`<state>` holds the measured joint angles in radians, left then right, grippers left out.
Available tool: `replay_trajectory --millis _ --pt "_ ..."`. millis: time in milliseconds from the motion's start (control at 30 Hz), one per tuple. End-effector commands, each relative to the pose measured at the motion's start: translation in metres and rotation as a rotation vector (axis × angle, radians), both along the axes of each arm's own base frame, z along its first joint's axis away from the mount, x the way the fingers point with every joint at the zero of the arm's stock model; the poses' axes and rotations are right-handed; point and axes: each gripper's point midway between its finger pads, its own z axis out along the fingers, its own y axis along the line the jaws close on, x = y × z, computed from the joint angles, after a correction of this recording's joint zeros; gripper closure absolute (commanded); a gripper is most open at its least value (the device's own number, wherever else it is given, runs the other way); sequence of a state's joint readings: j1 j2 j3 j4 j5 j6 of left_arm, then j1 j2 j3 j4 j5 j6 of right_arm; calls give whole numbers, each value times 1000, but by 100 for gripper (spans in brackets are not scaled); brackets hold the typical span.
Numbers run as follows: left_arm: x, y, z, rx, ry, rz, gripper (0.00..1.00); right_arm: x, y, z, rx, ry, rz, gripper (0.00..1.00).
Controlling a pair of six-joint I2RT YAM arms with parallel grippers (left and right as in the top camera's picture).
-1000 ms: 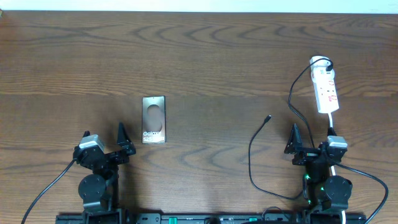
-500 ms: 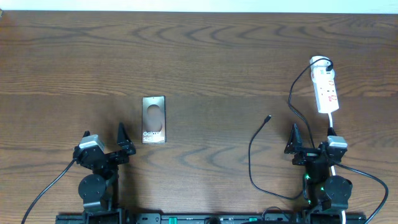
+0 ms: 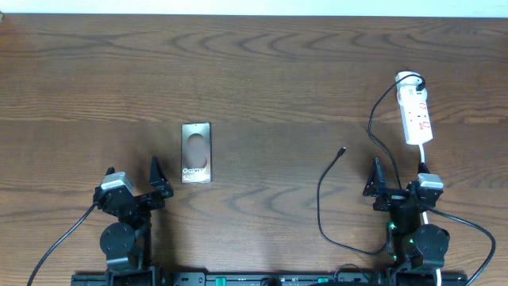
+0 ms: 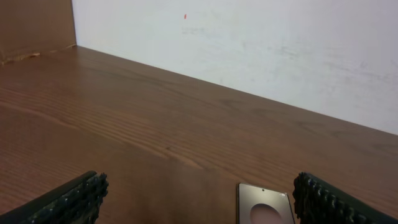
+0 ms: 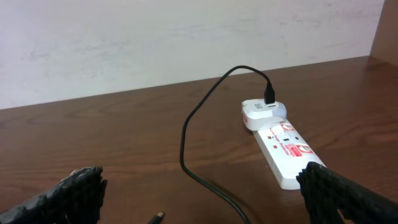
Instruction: Plug charger to phone and switch on socket
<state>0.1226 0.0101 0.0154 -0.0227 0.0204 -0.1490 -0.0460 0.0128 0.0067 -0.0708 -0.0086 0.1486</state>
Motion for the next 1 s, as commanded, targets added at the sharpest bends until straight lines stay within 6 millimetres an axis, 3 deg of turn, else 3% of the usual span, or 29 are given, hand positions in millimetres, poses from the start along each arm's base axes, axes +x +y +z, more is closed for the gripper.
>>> replay_trajectory --millis 0,267,467,733,967 --pt "-1 1 -16 8 57 1 2 0 2 -2 -8 6 6 1" --pt "-1 -28 7 -8 24 -162 2 0 2 -2 -8 6 6 1" --pt "-5 -45 22 -43 115 -260 2 0 2 -2 -8 6 6 1" --pt "4 -70 70 -87 161 -417 2 0 2 -2 -8 6 6 1" --pt "14 -70 103 -138 302 -419 2 0 2 -2 -8 6 6 1"
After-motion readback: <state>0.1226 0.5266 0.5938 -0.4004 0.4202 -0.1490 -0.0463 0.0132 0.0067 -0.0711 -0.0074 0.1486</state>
